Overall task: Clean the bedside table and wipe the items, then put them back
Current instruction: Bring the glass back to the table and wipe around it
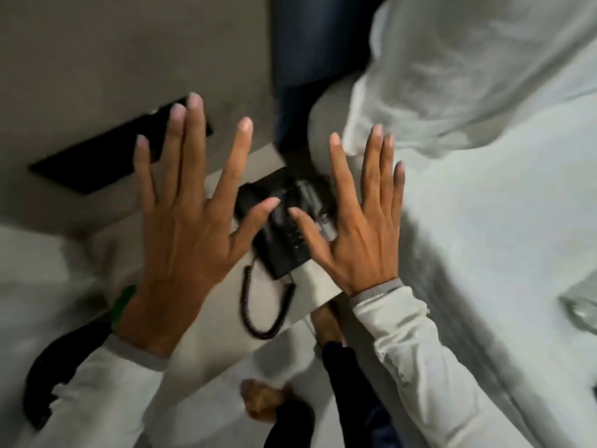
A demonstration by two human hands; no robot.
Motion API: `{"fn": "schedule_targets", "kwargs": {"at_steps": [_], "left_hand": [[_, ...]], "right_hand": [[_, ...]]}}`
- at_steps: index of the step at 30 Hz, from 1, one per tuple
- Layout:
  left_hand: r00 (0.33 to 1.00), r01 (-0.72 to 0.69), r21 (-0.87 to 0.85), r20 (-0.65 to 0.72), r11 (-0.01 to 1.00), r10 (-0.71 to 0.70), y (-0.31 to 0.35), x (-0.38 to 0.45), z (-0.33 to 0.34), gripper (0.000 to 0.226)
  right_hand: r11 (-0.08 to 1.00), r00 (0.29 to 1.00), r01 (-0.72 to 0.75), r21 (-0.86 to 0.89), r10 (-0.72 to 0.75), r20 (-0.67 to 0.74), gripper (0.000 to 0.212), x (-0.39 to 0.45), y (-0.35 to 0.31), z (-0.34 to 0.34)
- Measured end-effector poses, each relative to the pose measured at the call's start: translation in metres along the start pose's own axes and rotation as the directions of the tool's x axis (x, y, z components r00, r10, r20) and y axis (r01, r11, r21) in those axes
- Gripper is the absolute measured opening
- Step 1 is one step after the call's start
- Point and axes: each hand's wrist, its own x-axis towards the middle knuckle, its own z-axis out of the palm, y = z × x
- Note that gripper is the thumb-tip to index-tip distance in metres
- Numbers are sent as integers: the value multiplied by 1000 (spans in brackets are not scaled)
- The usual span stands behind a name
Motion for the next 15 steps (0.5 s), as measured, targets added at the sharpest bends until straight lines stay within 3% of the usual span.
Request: {"fn": "schedule_targets", "kwargs": {"at_steps": [3, 7, 12, 15], "left_hand": [[980, -184, -48, -84, 982, 180, 60, 46, -13, 72], [883, -459, -118, -167, 881, 438, 153, 82, -2, 71], [822, -569, -224, -143, 791, 551, 230, 90, 18, 72], [809, -586, -243, -120, 773, 576, 247, 87, 29, 72]], "right_hand": [[982, 969, -189, -5, 185, -166, 80, 4, 59, -46], [830, 792, -553, -66, 500, -350, 79, -20, 160, -95], [481, 535, -844, -237, 791, -296, 87, -77, 249, -103], [391, 435, -898, -202, 854, -284, 63, -98, 267, -102]]}}
